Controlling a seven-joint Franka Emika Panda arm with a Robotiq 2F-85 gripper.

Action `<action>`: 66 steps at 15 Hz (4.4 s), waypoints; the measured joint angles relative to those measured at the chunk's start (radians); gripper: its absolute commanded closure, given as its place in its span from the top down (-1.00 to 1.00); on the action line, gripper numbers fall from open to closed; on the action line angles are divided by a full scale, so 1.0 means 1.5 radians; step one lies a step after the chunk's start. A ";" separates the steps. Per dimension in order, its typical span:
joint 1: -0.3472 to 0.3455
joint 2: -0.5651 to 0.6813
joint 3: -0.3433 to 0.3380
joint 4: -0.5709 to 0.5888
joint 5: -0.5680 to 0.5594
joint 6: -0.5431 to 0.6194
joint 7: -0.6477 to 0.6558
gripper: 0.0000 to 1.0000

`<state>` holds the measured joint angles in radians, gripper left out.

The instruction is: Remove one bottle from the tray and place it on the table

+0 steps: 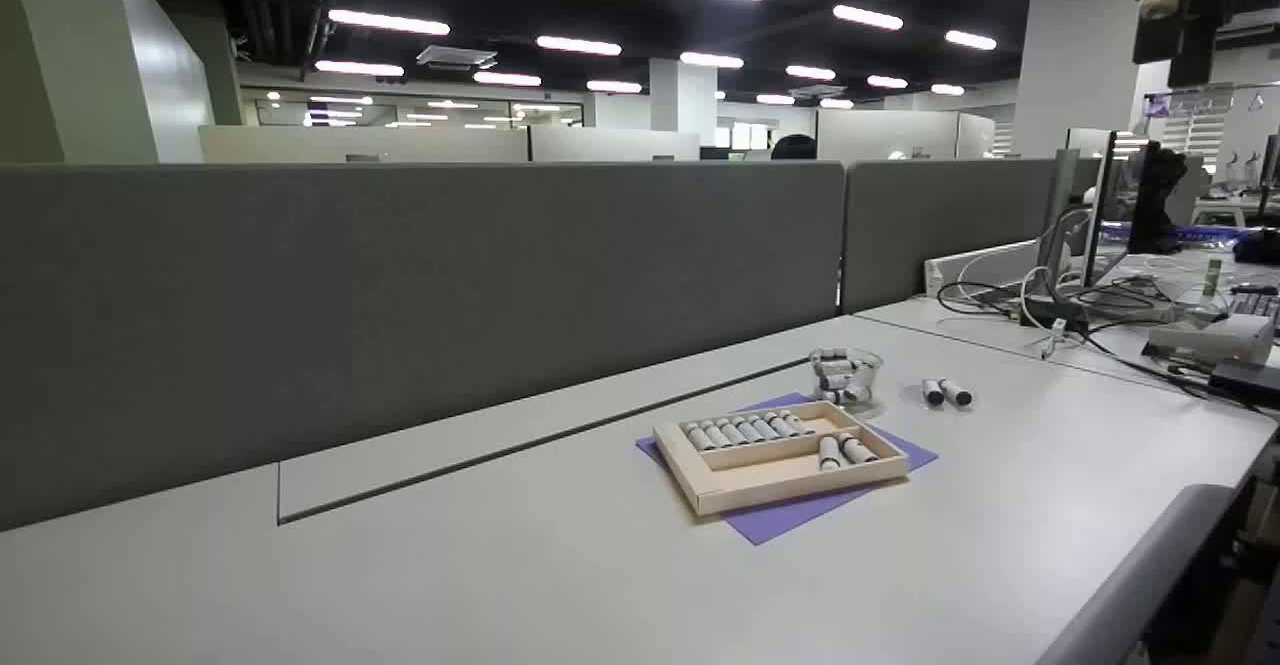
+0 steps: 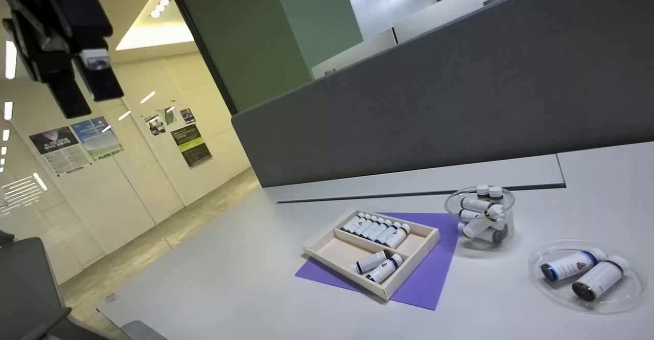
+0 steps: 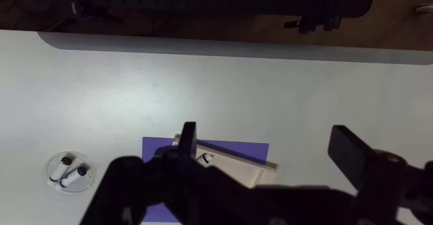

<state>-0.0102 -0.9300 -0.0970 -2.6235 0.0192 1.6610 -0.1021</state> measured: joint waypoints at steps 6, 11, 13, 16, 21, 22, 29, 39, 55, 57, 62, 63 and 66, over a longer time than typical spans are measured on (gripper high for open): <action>0.000 0.000 0.000 0.000 0.000 0.000 0.000 1.00; 0.000 0.000 0.000 0.000 0.000 0.000 0.000 1.00; -0.002 0.008 -0.001 -0.001 0.003 0.035 0.001 1.00; -0.011 0.068 -0.005 -0.001 0.013 0.163 0.004 1.00; -0.013 0.273 0.005 0.018 0.025 0.415 0.026 1.00; -0.013 0.318 0.014 0.027 0.033 0.466 0.055 1.00; -0.006 0.578 0.101 0.127 0.039 0.583 0.257 1.00; 0.013 0.631 0.105 0.158 0.063 0.542 0.258 1.00; 0.027 0.843 0.068 0.169 0.091 0.769 0.282 1.00; 0.039 0.884 0.054 0.181 0.091 0.786 0.289 1.00; 0.079 0.975 0.012 0.234 0.089 0.796 0.297 1.00; 0.089 0.990 0.003 0.247 0.089 0.797 0.300 1.00; 0.111 1.024 -0.015 0.281 0.089 0.797 0.304 1.00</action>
<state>0.1568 0.6061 -0.1198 -2.2020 0.1523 2.8559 0.3538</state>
